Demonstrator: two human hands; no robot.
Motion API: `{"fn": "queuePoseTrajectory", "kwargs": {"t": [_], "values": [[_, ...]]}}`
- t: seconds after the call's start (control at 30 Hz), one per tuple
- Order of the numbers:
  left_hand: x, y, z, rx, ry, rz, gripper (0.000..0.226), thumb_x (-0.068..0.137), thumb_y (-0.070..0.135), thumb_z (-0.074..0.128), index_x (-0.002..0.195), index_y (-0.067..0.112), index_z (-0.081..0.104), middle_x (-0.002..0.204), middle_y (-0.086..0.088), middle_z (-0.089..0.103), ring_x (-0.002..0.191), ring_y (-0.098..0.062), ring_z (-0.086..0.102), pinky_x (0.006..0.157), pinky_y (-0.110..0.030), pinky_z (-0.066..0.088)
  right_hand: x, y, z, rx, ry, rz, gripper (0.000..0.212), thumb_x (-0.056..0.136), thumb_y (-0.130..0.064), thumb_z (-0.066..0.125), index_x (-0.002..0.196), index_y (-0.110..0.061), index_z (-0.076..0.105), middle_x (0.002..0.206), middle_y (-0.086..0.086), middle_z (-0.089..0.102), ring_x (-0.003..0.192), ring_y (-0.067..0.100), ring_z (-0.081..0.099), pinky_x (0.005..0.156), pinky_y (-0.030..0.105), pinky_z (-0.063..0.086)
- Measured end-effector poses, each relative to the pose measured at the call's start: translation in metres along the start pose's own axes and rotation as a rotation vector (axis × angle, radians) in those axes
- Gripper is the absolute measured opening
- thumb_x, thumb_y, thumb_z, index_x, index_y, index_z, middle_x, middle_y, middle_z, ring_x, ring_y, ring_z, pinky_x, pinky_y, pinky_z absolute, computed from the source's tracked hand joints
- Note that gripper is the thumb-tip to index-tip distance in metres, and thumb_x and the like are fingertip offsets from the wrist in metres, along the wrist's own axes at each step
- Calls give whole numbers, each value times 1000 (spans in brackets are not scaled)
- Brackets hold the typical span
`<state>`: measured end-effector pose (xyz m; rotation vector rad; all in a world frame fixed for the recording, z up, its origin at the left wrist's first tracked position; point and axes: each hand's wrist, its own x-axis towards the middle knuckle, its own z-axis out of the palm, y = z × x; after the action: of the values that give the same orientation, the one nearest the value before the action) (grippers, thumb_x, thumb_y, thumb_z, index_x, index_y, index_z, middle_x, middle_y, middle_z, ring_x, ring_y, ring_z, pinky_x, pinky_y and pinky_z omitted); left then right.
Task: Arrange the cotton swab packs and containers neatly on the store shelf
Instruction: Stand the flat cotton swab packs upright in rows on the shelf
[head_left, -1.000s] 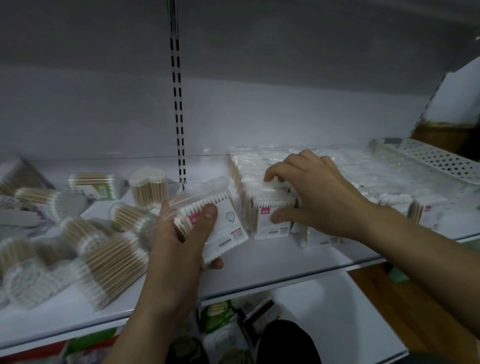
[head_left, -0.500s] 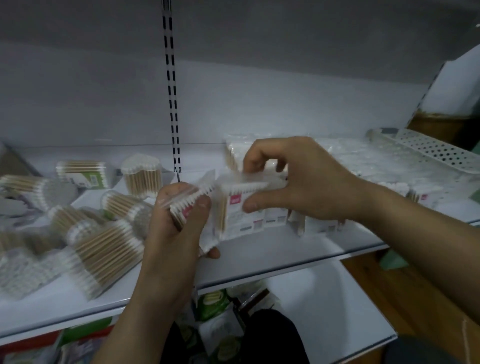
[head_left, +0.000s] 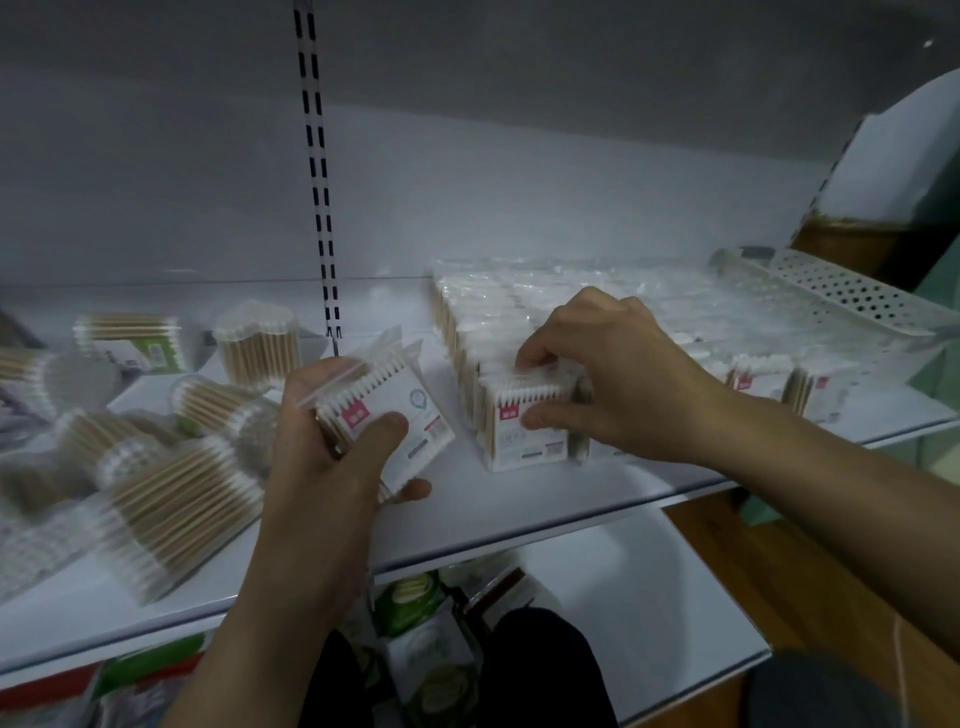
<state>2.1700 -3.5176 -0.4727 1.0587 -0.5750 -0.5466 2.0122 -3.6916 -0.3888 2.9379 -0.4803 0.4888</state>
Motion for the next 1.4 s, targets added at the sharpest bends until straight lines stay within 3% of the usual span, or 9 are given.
{"fn": "queuePoseTrajectory", "kwargs": {"t": [0.23,0.4,0.53,0.67,0.8,0.93,1.07,1.23,1.4], "values": [[-1,-1,-2,-7,-37,-8,42,95,-7,57,111,32,63,96,9,74,80,-16,72,50,-27,54,-7,-1,4,-47,29,-12,50,81,-61,70,123,-36,57,106,-17,62,102,7,48,88,29,33],[-1,-1,-2,-20,-62,-1,43,95,-9,57,112,30,63,100,8,73,83,-17,72,49,-26,54,-20,18,-20,134,116,31,62,72,-62,73,126,-36,56,118,-16,60,106,6,50,89,31,44],[-4,1,-1,3,-99,3,44,96,-6,58,120,30,61,104,8,74,94,-20,74,55,-30,58,-28,28,-24,190,109,72,51,81,-59,67,125,-35,56,118,-14,61,105,5,51,88,28,46],[-9,8,5,1,-83,23,44,91,1,66,121,32,58,99,12,74,90,-13,75,58,-33,60,-1,3,-21,299,151,-30,40,93,-50,59,128,-32,57,117,-16,62,106,0,55,84,10,39],[-13,14,10,42,-60,70,47,76,18,75,117,28,57,97,5,77,86,-17,76,56,-32,60,39,-39,-18,443,46,-189,43,94,-37,68,135,-25,57,124,-11,64,105,1,58,83,7,41],[-9,19,12,16,29,65,57,68,25,79,121,24,56,101,4,77,91,-16,76,62,-35,62,72,-50,-21,510,-46,-233,27,86,-24,80,110,-17,71,101,-10,71,90,7,65,74,12,47],[-3,16,9,-18,98,41,28,93,15,70,117,24,57,104,4,76,94,-13,75,72,-39,65,92,-31,-30,655,-85,-117,18,81,-20,84,92,-15,72,87,-4,74,78,9,69,73,25,56],[5,7,2,16,190,26,29,102,-2,53,117,22,59,95,10,74,91,-14,74,69,-33,63,123,-5,-27,793,1,22,19,85,-11,79,101,-12,68,104,19,68,89,34,71,72,44,64],[5,3,2,23,213,12,30,102,-4,52,115,21,62,94,12,74,87,-13,74,63,-31,62,165,1,-18,679,-12,109,24,87,-14,78,110,-16,72,107,6,69,90,24,72,74,38,64]]}}
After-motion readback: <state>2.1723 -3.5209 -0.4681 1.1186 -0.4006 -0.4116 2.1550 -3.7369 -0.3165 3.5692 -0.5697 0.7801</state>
